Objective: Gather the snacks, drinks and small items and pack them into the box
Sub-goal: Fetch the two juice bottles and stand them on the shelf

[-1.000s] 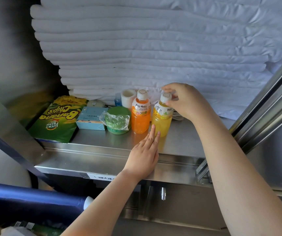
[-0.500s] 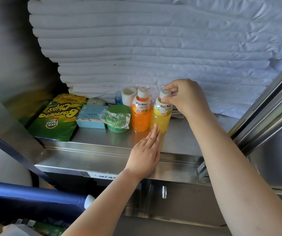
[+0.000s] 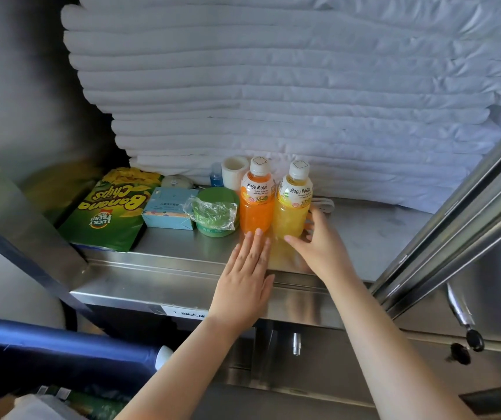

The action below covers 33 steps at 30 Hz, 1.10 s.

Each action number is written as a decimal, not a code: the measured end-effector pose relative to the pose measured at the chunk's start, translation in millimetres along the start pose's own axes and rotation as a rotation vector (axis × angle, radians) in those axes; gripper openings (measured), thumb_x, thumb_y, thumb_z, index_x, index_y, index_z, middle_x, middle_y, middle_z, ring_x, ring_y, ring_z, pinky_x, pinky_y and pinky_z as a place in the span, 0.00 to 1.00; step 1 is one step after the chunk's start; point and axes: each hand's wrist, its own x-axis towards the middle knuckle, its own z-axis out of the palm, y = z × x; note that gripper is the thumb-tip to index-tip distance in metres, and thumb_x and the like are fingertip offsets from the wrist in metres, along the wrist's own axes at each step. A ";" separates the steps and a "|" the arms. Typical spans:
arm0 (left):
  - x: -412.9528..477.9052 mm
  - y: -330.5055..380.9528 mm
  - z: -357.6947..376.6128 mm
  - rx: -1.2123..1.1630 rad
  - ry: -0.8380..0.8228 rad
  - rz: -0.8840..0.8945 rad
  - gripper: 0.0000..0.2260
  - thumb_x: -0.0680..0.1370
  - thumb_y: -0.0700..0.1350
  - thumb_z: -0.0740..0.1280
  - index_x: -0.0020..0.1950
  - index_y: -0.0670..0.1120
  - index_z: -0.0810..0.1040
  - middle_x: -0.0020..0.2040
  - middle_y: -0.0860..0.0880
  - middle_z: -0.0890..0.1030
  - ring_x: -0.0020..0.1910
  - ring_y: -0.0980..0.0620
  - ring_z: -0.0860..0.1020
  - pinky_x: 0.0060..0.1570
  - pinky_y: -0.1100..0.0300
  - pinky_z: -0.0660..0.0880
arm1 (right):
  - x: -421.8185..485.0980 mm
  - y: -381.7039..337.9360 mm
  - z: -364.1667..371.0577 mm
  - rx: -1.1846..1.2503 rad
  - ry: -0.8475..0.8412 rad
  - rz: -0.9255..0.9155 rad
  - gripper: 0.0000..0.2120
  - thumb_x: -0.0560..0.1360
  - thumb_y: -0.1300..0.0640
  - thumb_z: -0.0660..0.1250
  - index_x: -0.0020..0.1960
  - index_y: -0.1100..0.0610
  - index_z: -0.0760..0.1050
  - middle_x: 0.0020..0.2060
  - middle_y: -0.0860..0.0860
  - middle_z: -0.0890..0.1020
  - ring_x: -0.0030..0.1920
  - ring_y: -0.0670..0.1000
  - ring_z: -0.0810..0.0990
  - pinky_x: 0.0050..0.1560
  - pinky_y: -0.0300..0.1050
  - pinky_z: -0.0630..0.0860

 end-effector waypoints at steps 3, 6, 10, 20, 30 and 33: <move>4.1 -2.7 2.6 -0.022 -0.048 -0.068 0.30 0.80 0.58 0.43 0.77 0.44 0.41 0.76 0.45 0.40 0.75 0.49 0.38 0.71 0.54 0.37 | 5.3 3.2 11.1 -0.050 0.109 0.005 0.28 0.70 0.50 0.73 0.66 0.53 0.66 0.58 0.50 0.78 0.56 0.51 0.78 0.54 0.52 0.77; 11.9 -4.5 4.0 -0.017 -0.071 -0.112 0.32 0.79 0.61 0.40 0.75 0.44 0.34 0.75 0.46 0.35 0.75 0.50 0.36 0.69 0.59 0.32 | 7.1 7.7 18.1 -0.058 0.193 0.028 0.25 0.69 0.48 0.73 0.61 0.53 0.69 0.54 0.50 0.78 0.52 0.51 0.78 0.49 0.50 0.77; 14.7 -5.7 5.9 -0.013 -0.085 -0.113 0.32 0.78 0.62 0.39 0.76 0.44 0.35 0.75 0.45 0.35 0.75 0.50 0.37 0.70 0.59 0.34 | 7.6 13.1 24.4 -0.076 0.247 0.002 0.25 0.68 0.47 0.74 0.58 0.55 0.70 0.52 0.51 0.79 0.50 0.52 0.79 0.47 0.51 0.78; 0.6 -3.8 5.5 -0.051 0.003 -0.086 0.27 0.79 0.59 0.51 0.73 0.46 0.65 0.74 0.43 0.64 0.73 0.45 0.61 0.71 0.50 0.57 | -15.9 11.1 31.0 -0.439 0.318 -0.070 0.28 0.74 0.44 0.65 0.65 0.62 0.68 0.57 0.57 0.78 0.57 0.56 0.76 0.53 0.49 0.74; -6.7 -10.0 20.7 -0.091 0.172 -0.027 0.25 0.74 0.50 0.68 0.69 0.44 0.71 0.69 0.43 0.72 0.70 0.43 0.68 0.68 0.47 0.62 | -59.9 24.4 32.8 -0.676 0.261 -0.177 0.25 0.80 0.45 0.52 0.66 0.62 0.72 0.65 0.58 0.75 0.67 0.57 0.71 0.67 0.53 0.68; -8.2 -9.8 21.5 -0.108 0.183 -0.023 0.24 0.75 0.50 0.67 0.70 0.44 0.71 0.69 0.43 0.71 0.70 0.43 0.67 0.69 0.47 0.63 | -60.8 24.1 34.4 -0.670 0.252 -0.155 0.24 0.80 0.46 0.54 0.68 0.61 0.71 0.67 0.57 0.73 0.69 0.56 0.69 0.69 0.53 0.65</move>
